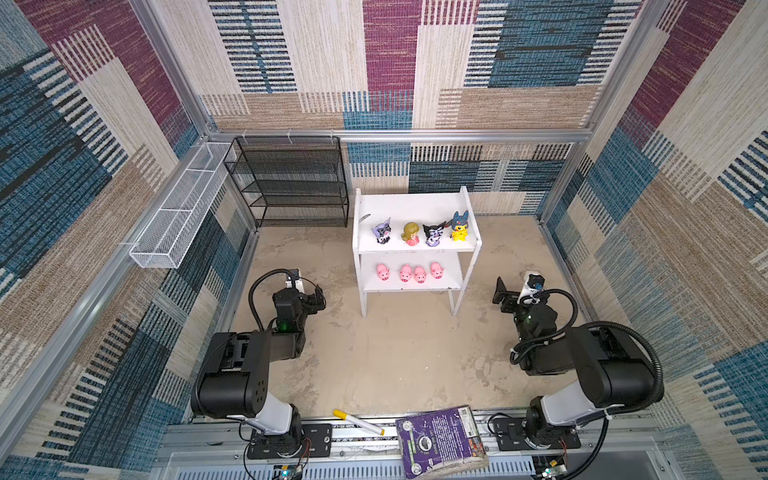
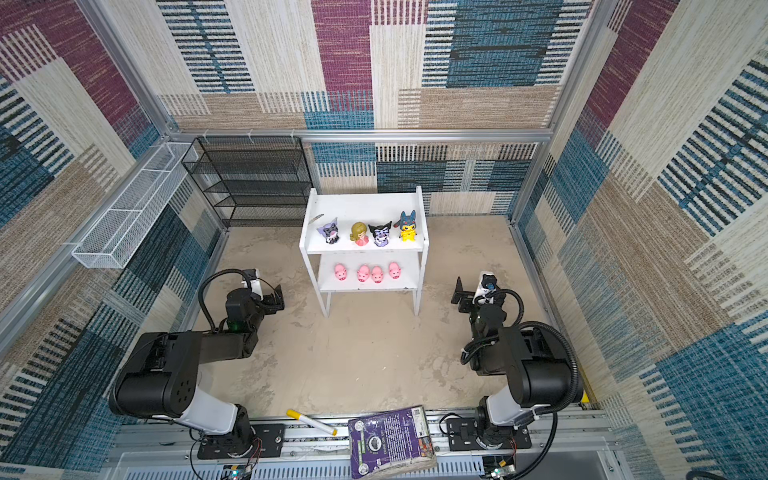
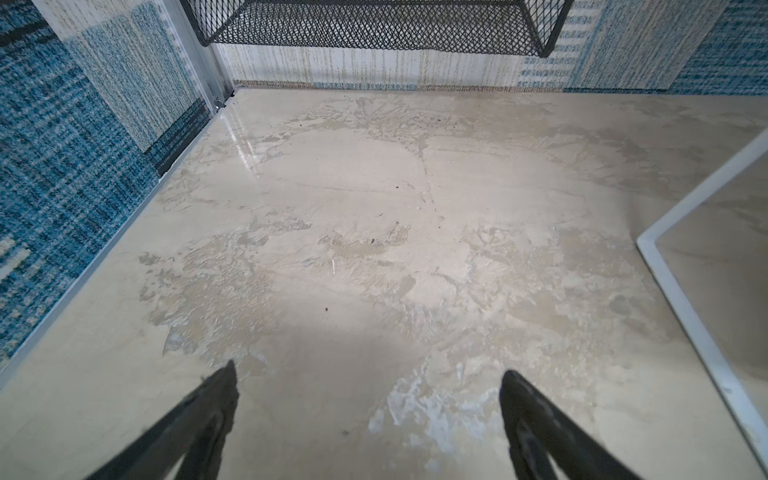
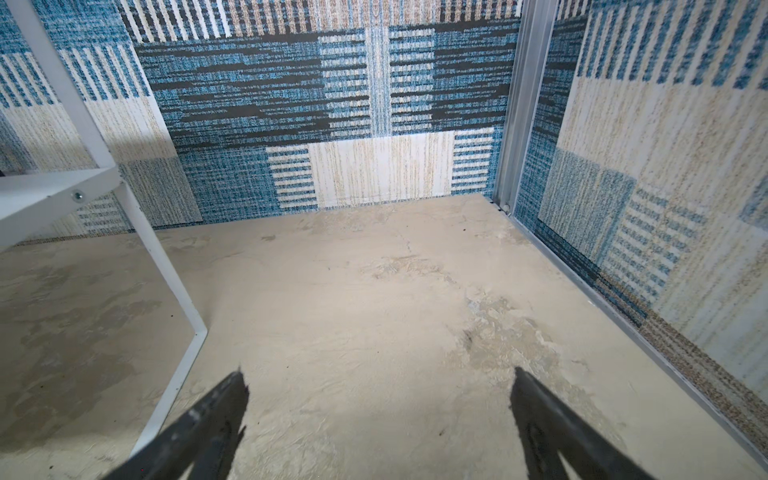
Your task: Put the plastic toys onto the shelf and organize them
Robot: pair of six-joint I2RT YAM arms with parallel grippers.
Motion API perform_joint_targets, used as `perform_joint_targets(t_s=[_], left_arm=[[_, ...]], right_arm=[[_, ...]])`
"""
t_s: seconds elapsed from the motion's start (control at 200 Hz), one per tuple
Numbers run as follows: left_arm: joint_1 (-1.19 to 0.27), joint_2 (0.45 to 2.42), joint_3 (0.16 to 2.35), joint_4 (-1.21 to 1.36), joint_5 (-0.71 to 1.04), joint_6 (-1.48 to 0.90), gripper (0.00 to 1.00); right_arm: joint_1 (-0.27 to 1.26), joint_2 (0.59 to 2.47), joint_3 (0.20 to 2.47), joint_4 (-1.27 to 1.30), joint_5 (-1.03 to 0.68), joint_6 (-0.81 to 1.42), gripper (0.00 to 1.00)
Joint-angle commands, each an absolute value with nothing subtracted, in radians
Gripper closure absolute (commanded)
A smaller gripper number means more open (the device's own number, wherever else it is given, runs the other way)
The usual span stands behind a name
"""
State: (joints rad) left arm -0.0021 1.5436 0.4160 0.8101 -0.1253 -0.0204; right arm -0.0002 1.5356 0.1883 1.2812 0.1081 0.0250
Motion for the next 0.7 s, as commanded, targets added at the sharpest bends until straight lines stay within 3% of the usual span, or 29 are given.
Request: perform_joint_targets(t_s=[0.0,0.491,0.566,0.691], left_arm=[[-0.002,1.539,0.422,0.827,-0.116,0.006,0.02],[-0.002,1.538,0.418,0.833,-0.146,-0.005,0.01],[-0.002,1.536,0.406,0.852,-0.180,-0.019,0.02],[-0.003,1.540,0.419,0.833,-0.147,-0.004,0.02]], right_arm=[[0.000,1.532,0.187,1.321,0.115,0.019,0.00],[0.000,1.534,0.190,1.318,0.113,0.018,0.00],[0.000,1.535,0.211,1.282,-0.094,-0.063,0.00],[-0.003,1.531,0.185,1.323,-0.128,-0.073,0.00]])
